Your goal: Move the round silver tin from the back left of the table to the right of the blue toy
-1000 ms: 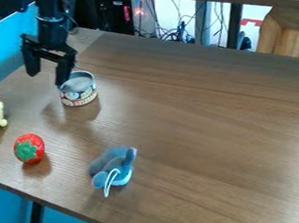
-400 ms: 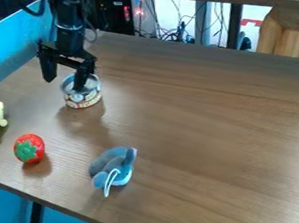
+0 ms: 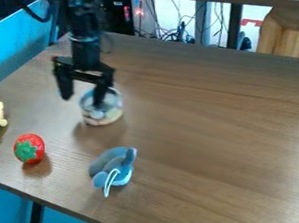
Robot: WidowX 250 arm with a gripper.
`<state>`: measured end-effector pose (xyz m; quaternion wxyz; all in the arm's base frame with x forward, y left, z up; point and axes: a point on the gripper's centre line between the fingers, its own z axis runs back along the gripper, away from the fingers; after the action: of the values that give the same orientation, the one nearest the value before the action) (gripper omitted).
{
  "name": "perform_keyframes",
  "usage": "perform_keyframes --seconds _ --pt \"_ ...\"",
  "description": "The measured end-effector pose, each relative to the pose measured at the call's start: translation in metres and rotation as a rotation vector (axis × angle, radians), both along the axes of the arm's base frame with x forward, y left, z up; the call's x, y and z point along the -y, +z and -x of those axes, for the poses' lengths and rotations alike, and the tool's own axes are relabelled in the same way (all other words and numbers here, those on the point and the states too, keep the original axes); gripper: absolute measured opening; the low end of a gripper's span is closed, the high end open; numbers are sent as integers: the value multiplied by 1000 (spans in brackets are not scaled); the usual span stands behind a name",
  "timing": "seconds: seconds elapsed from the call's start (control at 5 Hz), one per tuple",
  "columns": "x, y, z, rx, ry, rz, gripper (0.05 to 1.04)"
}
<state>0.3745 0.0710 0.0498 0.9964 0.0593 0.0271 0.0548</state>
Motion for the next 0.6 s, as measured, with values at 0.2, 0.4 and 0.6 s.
perform_keyframes --seconds 0.2,0.4,0.6 --pt "60 -1 3 59 -35 70 1010" --pt "99 -3 3 120 -59 101 1009" --pt "147 -3 5 171 -143 116 1009"
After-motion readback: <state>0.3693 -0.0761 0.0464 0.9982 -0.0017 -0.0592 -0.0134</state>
